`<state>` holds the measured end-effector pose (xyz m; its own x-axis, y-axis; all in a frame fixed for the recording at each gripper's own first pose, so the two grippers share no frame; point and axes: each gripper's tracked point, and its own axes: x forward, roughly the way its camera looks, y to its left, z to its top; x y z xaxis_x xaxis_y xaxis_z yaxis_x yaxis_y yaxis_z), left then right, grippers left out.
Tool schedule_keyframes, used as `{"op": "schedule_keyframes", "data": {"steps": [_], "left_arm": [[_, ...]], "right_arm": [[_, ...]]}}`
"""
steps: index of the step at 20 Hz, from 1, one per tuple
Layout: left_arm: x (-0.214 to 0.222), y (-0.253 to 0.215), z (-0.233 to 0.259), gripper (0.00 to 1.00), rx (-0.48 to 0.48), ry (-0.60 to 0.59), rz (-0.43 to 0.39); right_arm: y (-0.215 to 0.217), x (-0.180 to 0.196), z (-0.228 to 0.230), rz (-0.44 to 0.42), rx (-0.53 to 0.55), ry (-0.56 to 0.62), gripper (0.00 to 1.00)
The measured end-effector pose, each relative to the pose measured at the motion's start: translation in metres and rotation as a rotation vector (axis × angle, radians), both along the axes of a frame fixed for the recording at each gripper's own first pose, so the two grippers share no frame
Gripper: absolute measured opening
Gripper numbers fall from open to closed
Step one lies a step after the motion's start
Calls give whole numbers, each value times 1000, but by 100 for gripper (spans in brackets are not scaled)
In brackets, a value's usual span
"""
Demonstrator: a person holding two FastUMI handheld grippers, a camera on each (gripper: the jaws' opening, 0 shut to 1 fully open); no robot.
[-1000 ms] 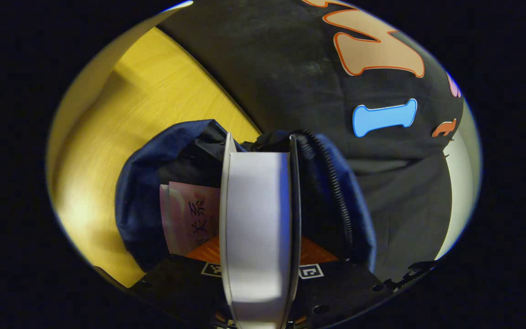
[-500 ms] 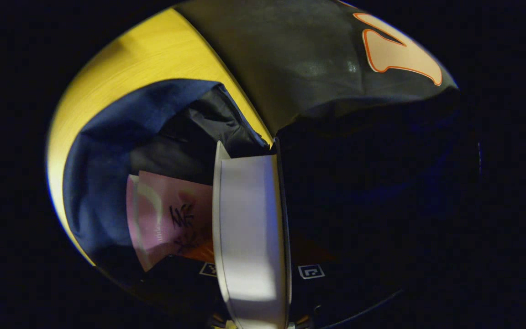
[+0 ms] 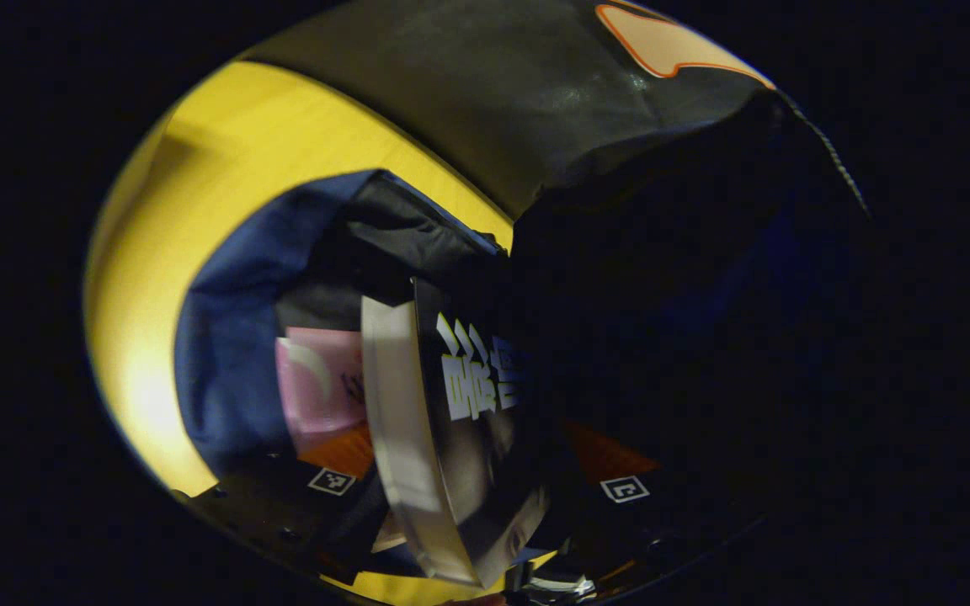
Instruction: Open the schoolbag, grab two books from the bookshelf and put them into the schoolbag.
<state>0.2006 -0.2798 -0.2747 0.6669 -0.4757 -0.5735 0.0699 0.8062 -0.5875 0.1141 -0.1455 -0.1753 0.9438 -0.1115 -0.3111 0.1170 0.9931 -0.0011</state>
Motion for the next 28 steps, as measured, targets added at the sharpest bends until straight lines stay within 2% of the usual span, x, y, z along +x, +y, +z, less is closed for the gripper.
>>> {"op": "schedule_keyframes", "data": {"steps": [1, 3, 4, 6, 7, 8, 13, 17, 20, 24, 26, 28], "left_arm": [[-7, 8, 3, 90, 32, 5, 4], [-24, 27, 5, 92, 83, 7, 12], [-30, 32, 10, 92, 107, 6, 19], [-49, 49, 23, 92, 164, -19, 33], [-59, 56, 30, 92, 198, -28, 38], [-69, 62, 37, 92, 227, -37, 38], [-119, 90, 86, 94, 317, -106, 22], [-146, 119, 131, 93, 352, -207, 75], [-160, 139, 174, 93, 390, -351, 101], [-170, 164, 248, 93, 484, -606, 129], [-177, 175, 269, 93, 520, -683, 155], [-185, 187, 293, 93, 513, -742, 199]], "right_arm": [[0, 1, 0, 3, -2, 4, 15], [4, -1, -4, 14, 9, 18, 15], [6, -4, -5, 21, 9, 21, 22], [10, -8, -8, 35, 1, 34, 22], [11, -10, -8, 44, -2, 39, 27], [13, -13, -8, 52, -1, 40, 22], [29, -47, 2, 91, 2, 42, 62], [47, -79, 29, 114, -54, 7, 96], [77, -88, 78, 159, 4, -96, 96], [111, -77, 132, 207, 28, -221, 96], [125, -71, 157, 225, 32, -279, 96], [136, -64, 177, 238, 28, -313, 96]]}}
